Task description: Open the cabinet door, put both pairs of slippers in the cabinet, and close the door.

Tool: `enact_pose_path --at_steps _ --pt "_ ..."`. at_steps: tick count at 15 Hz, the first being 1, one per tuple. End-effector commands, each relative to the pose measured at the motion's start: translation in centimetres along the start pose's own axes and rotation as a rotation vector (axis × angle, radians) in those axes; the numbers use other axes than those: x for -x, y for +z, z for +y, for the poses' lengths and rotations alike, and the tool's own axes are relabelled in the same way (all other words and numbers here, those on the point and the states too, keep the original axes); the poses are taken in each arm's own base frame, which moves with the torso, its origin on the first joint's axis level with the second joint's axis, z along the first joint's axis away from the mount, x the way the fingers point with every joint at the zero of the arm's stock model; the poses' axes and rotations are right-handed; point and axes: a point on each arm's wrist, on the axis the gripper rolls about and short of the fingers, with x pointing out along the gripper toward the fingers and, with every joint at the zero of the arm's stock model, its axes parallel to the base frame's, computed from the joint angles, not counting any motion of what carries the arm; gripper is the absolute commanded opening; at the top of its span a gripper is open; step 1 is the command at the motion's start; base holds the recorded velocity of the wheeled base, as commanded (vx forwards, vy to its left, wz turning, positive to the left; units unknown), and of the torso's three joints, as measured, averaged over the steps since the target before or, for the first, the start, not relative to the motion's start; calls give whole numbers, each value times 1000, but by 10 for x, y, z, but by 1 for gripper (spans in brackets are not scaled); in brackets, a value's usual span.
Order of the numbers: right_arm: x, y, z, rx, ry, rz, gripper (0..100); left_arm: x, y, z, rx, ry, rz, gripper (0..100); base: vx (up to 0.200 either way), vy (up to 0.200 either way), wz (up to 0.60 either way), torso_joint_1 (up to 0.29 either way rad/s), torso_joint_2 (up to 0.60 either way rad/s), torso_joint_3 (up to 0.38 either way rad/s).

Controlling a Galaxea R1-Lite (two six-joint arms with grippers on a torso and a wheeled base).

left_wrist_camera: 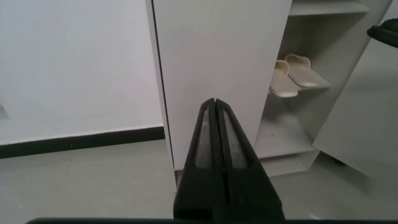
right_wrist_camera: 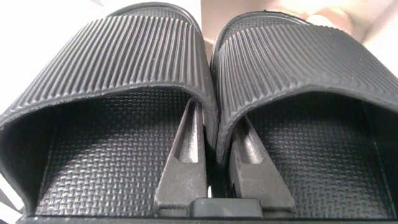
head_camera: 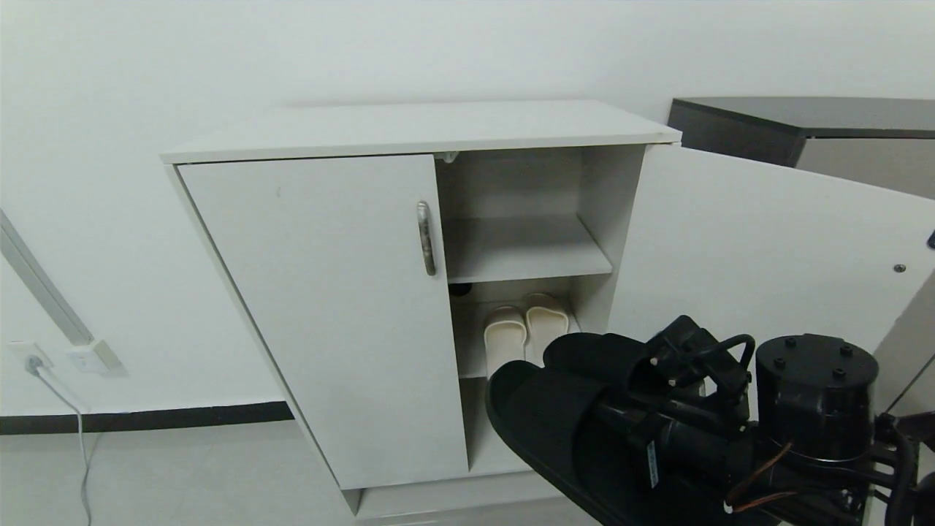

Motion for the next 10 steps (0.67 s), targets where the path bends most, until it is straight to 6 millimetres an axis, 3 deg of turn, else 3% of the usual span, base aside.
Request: enact_pose_path --at_steps 1,3,10 --pt "-1 -3 0 1 0 9 0 0 0 0 0 0 1 0 0 0 0 -32 437 393" --pt "-1 -2 0 0 -1 -2 0 0 0 0 0 0 1 0 0 0 0 -7 356 337" --pt "-1 -4 0 8 2 3 0 0 0 0 0 0 1 0 0 0 0 0 0 0"
